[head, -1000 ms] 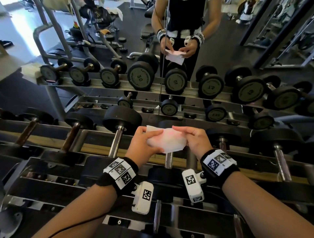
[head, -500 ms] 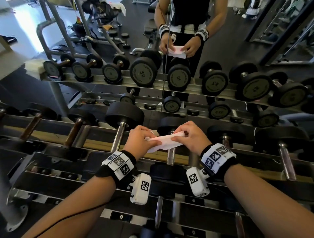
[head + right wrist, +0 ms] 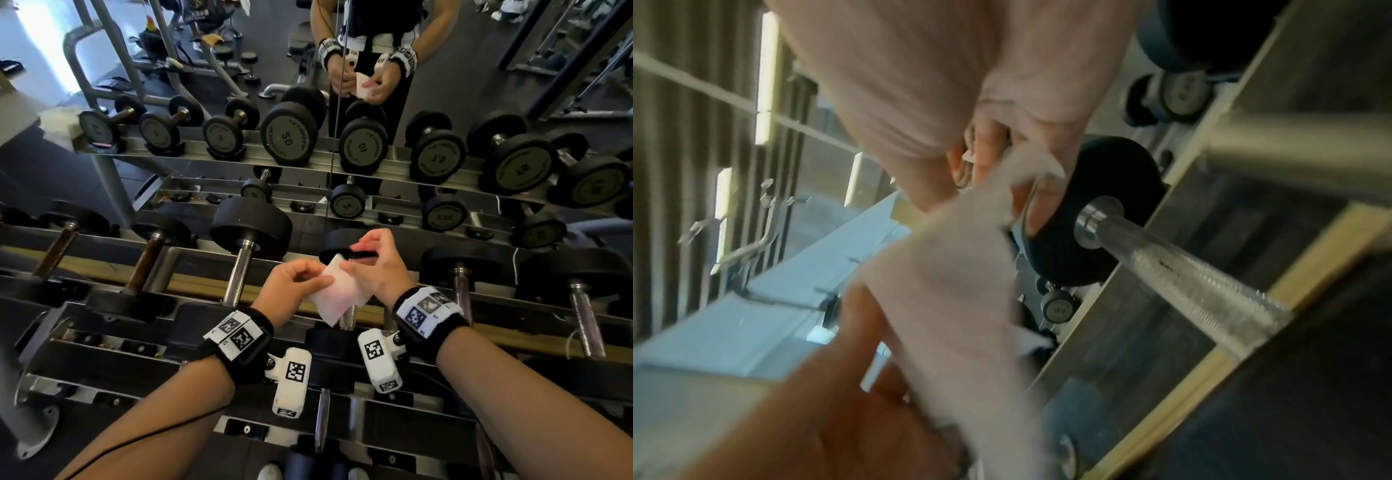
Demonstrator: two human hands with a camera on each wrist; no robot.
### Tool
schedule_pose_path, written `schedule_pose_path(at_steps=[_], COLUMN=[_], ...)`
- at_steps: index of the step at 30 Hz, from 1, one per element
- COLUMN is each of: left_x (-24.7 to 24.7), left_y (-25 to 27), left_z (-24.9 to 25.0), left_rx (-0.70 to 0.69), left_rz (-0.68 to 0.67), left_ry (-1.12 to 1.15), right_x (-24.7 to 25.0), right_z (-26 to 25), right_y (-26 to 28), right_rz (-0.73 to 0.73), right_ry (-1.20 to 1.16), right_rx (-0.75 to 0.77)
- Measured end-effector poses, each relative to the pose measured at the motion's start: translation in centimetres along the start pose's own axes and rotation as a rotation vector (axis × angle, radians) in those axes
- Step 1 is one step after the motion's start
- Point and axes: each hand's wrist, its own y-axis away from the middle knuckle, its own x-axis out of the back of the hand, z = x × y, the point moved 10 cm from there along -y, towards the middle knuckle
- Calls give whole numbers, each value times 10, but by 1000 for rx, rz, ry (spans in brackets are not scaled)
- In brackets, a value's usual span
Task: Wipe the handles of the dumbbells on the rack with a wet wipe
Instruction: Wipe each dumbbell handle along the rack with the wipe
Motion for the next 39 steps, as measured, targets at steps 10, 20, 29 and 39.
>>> schedule_pose_path(at_steps=[10,20,29,39], left_x=[20,12,20,1], left_y=[-6,-8,-30,-85], left_z=[-6,-40,-51,-72], left_rx=[-41,124,136,140], left_rz=[137,103,89,36], left_ry=[-41,185,-148,-597], right_x=[-33,-26,-4,10], right_z=[5,15,59,118], right_y=[14,16,20,81], right_rz=[-243,-156,-73,-89], right_ry=[46,29,-1,-137], right_rx=[30,81,-47,-264])
